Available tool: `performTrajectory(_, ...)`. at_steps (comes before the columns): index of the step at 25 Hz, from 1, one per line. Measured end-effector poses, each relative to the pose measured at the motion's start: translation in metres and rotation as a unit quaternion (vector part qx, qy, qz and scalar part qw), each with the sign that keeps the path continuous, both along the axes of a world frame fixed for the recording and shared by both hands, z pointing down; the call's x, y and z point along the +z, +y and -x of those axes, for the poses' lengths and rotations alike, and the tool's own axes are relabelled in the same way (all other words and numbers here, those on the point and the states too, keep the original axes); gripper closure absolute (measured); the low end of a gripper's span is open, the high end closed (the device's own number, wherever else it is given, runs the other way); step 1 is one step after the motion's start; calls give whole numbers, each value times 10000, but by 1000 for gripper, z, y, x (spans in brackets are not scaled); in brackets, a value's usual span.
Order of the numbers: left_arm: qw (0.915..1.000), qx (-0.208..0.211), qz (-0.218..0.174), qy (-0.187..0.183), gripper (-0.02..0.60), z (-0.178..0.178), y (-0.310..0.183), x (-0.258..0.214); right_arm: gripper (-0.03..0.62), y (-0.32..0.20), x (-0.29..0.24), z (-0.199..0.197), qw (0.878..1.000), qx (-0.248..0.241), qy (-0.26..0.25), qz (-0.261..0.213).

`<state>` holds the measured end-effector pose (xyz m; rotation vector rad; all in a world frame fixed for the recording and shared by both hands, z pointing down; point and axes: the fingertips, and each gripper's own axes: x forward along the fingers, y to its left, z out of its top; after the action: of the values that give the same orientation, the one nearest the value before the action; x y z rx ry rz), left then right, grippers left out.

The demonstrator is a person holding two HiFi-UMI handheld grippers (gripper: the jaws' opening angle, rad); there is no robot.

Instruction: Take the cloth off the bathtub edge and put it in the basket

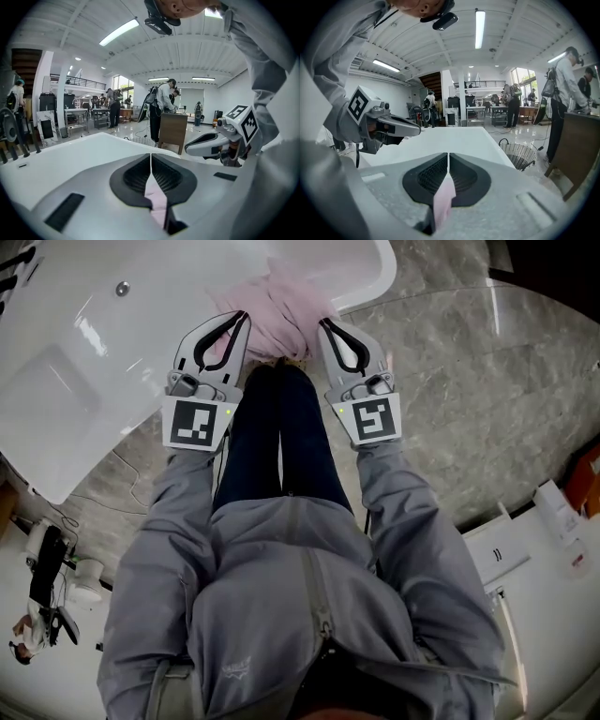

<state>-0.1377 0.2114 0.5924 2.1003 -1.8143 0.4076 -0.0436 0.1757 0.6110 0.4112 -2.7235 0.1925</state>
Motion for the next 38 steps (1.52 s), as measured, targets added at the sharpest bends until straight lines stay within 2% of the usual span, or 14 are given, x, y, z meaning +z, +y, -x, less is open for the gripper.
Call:
performTrajectory(4,9997,100,179,154,571,-4,3,25,582,5,20,1,9998,-78,44,200)
performTrajectory(9,9983,100,504,279,568,-3,6,53,572,11,49,-6,9980,13,369,508)
performTrajectory(12,9964,213,721,387,553,-5,10,64,544,17,61,-11,9959,22,513,750)
performTrajectory(13,9954,242,809,449,510,-6,12,68,523,19,63,-13,9953,27,535,810)
performTrajectory(14,9942,271,905,513,431,-7,14,72,503,21,66,-14,9946,31,563,877)
performTrajectory(20,9851,526,1521,607,329,-12,24,99,314,29,92,-27,9873,9,901,1309)
performTrajectory(28,9716,819,2151,554,248,-17,40,129,158,42,133,-43,9779,-130,1467,1484)
performTrajectory(34,9625,1094,2443,444,219,-20,45,143,145,46,162,-43,9701,-91,1788,1639)
performTrajectory(38,9531,1222,2716,548,210,-23,47,151,145,48,174,-37,9671,-195,1898,1685)
